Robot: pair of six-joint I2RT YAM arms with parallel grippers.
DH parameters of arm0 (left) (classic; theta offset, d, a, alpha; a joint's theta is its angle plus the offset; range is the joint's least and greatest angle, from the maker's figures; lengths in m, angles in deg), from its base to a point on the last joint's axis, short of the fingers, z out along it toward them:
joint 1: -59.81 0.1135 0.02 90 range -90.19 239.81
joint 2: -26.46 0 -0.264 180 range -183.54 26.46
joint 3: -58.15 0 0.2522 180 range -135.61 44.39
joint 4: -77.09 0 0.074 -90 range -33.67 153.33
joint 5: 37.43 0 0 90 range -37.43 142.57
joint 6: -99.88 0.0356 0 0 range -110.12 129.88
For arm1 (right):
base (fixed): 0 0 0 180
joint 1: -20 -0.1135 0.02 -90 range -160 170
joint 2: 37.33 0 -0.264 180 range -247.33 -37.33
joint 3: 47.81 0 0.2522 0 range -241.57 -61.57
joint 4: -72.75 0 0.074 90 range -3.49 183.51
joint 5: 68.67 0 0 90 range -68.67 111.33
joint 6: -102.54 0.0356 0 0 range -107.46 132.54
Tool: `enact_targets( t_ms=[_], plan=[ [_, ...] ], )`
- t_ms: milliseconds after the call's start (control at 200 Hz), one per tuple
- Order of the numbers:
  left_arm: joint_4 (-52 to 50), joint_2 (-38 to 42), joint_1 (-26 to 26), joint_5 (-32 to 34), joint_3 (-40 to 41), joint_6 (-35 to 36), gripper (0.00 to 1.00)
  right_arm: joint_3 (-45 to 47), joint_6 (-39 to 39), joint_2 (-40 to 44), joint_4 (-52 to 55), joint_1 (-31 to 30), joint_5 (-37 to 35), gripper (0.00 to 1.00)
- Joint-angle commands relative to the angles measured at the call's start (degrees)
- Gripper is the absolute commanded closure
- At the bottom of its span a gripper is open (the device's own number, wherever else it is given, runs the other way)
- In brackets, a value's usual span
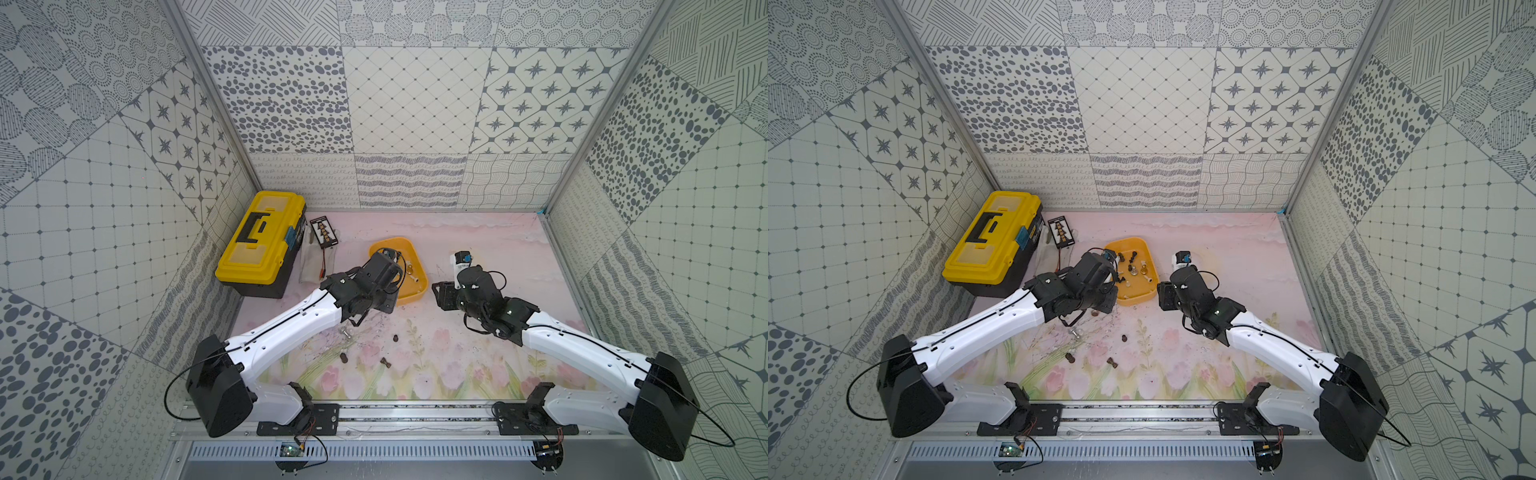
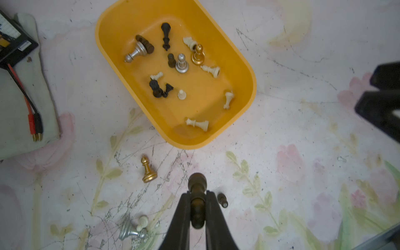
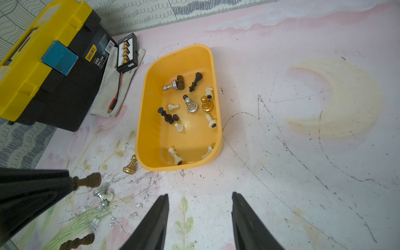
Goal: Put the chess pieces into the storage box
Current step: Place the chess piece in the storage box.
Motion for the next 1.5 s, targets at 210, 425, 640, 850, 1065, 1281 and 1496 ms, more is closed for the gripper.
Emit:
enact_targets(
  t_ms=[210, 425, 640, 850, 1065, 1281, 1496],
  plan=[
    [1.55, -28.23, 8.15, -2.83, -25.16, 10.68, 0.99, -2.44, -0.96, -2.02, -0.84, 1.68, -0.13, 0.48],
    [-1.65, -40.51, 9.71, 1.10, -35.18, 12.51, 0.98, -2.95, -2.20, -3.75, -0.21, 3.08, 1.00, 0.48],
    [-1.99, -44.19, 10.80, 0.71, -37.25, 11.70, 0.98, -2.94, -2.56, -5.45, 0.12, 4.09, 2.89, 0.47],
    [-0.45, -45.13, 11.11, -0.54, -37.29, 10.54, 0.97, -2.74, -2.92, -6.38, -0.01, 4.49, 3.48, 0.47],
    [-2.19, -48.35, 12.04, 0.07, -39.97, 10.15, 0.95, -1.92, -2.57, -6.29, -0.42, 4.53, 3.87, 0.47],
    [-3.37, -49.41, 12.08, 0.18, -40.41, 9.27, 0.90, -1.68, -2.39, -6.43, -0.58, 4.55, 4.40, 0.47],
    [-4.03, -47.78, 12.06, -0.16, -40.15, 8.66, 0.69, -1.82, -2.30, -5.69, -0.14, 4.51, 5.28, 0.47]
  ],
)
